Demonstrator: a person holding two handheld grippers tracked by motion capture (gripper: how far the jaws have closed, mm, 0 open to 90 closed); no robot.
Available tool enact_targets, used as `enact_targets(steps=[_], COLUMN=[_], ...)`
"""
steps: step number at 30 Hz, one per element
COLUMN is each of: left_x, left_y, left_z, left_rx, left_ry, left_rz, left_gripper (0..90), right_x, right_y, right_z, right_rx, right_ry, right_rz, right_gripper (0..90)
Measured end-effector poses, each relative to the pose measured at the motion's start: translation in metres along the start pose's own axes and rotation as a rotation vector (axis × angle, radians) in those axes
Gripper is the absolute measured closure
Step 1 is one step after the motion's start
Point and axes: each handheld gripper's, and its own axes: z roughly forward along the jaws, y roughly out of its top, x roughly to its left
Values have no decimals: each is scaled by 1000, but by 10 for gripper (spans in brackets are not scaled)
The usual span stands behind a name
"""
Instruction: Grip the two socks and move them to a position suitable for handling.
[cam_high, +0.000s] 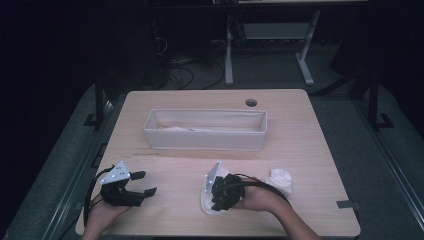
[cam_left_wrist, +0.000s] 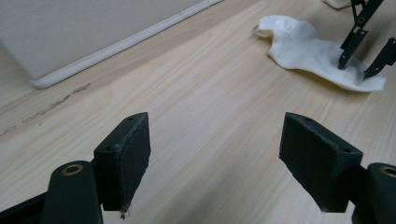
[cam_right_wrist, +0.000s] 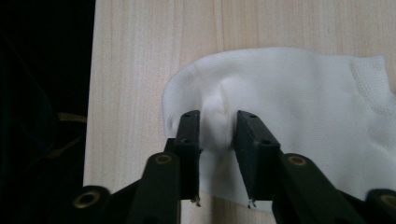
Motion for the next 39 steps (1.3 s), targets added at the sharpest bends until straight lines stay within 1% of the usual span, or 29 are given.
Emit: enact_targets(steps=[3,5,6,7,11,12,13,14,16,18,19,20,21,22,23,24,25,26,28,29,30,31,32,34,35,36,37,38,39], left_x=[-4,-8,-11,-13,-24,-29,-29,-33,-35,-38,-40,-41,-44,-45,-47,-52,-52,-56,-66,-72,-83,-83,-89,-99,-103,-109,-109,-114,-114], left_y=[3,6,8,10,19,23,23,27,30,34,36,39,42,43,46,52,52,56,62,64,68,68,70,71,72,73,73,74,74], left_z=[1,3,4,6,14,19,19,23,25,29,31,33,35,37,39,42,42,45,51,55,62,62,68,78,83,92,92,99,99], left_rx=[-2,-2,-2,2,23,30,30,33,36,44,51,59,69,75,83,93,93,100,118,123,135,135,147,169,174,198,198,222,222], left_ry=[-8,-23,-32,-43,-94,-120,-120,-142,-150,-171,-179,-189,-204,-217,-231,-256,-256,-272,-307,-326,-347,-347,-366,-378,-390,-398,-398,-404,-404], left_rz=[12,28,33,42,80,98,98,106,112,132,139,154,170,178,195,221,221,245,278,294,324,324,348,382,388,410,410,427,427], left_gripper=[249,259,272,279,312,331,340,344,355,371,391,391,407,450,526,567,613,648,667,693,718,728,728,748,751,754,754,754,754], right_x=[-1,-5,-9,-11,-19,-25,-25,-30,-32,-36,-39,-39,-41,-44,-49,-51,-51,-57,-59,-62,-66,-66,-68,-70,-72,-74,-76,-76,-76], right_y=[0,0,0,0,-1,-1,-1,0,0,0,1,1,2,2,3,3,3,2,2,1,0,0,0,0,0,0,-1,0,0], right_z=[-6,-17,-25,-28,-34,-38,-38,-42,-43,-46,-49,-49,-51,-52,-53,-54,-54,-52,-49,-46,-40,-40,-38,-32,-30,-27,-25,-24,-24], right_rx=[-9,-28,-32,-27,-33,-33,-33,-38,-40,-40,-40,-40,-39,-44,-35,-36,-36,-39,-32,-19,-2,-2,1,4,6,18,17,20,20], right_ry=[-14,-42,-60,-72,-87,-97,-97,-102,-99,-110,-115,-115,-120,-125,-136,-136,-136,-129,-125,-117,-104,-104,-105,-102,-101,-102,-101,-97,-97], right_rz=[7,16,32,38,61,74,74,82,90,98,102,102,100,109,118,131,131,136,135,141,154,154,158,169,173,186,180,192,192], right_gripper=[679,693,706,712,723,730,730,735,735,735,756,756,760,766,782,788,788,818,823,836,848,848,857,867,869,869,872,876,876])
